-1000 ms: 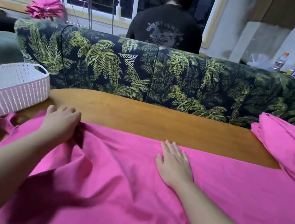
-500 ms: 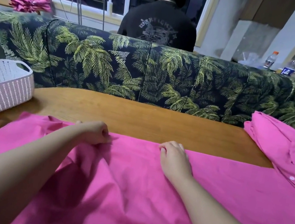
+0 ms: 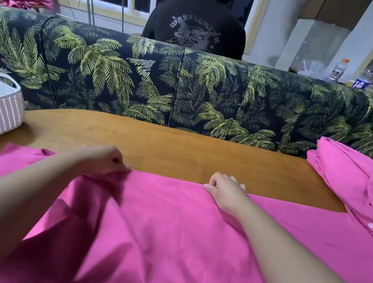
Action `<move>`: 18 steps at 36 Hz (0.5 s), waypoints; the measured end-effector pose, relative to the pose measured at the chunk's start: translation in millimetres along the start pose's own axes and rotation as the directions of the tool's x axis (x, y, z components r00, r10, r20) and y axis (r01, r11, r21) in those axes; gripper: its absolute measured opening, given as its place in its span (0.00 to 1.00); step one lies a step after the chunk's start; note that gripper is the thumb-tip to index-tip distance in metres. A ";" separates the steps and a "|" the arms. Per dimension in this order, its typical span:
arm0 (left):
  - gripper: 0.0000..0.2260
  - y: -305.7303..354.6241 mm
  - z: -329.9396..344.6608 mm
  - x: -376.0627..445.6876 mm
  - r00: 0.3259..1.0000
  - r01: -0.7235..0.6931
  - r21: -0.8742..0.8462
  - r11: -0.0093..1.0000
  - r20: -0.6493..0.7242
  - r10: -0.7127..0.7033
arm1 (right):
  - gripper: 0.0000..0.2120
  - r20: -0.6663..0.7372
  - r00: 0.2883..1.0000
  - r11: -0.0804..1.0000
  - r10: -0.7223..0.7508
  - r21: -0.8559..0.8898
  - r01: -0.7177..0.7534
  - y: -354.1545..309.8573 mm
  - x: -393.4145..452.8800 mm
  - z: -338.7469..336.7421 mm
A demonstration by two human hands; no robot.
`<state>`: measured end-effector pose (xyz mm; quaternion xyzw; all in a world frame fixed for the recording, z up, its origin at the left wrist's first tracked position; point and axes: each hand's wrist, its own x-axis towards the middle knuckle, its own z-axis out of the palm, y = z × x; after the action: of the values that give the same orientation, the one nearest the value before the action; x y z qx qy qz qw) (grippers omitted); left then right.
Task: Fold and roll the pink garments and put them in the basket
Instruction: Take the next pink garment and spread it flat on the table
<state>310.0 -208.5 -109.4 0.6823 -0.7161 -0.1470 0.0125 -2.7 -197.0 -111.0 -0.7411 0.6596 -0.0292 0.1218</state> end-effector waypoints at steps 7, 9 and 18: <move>0.14 0.7 14.5 -10.5 0.984 -0.021 0.102 0.995 -0.173 0.038 | 0.09 -0.122 0.992 0.999 -0.030 -0.028 0.027 2.5 -4.1 10.9; 0.14 2.6 19.9 -11.5 0.967 0.003 0.151 0.989 -0.252 0.036 | 0.09 -0.173 0.985 0.998 -0.017 -0.055 0.008 1.4 -6.0 13.8; 0.14 -3.8 28.5 -26.7 0.869 -0.032 0.348 0.937 -0.453 0.198 | 0.11 -0.300 0.931 0.958 -0.210 -0.251 0.135 -38.7 -17.5 18.3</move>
<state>309.3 -176.9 -132.6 0.6449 -0.7446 0.1498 0.0846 36.4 -173.3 -118.2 -0.7906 0.6015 -0.0856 -0.0761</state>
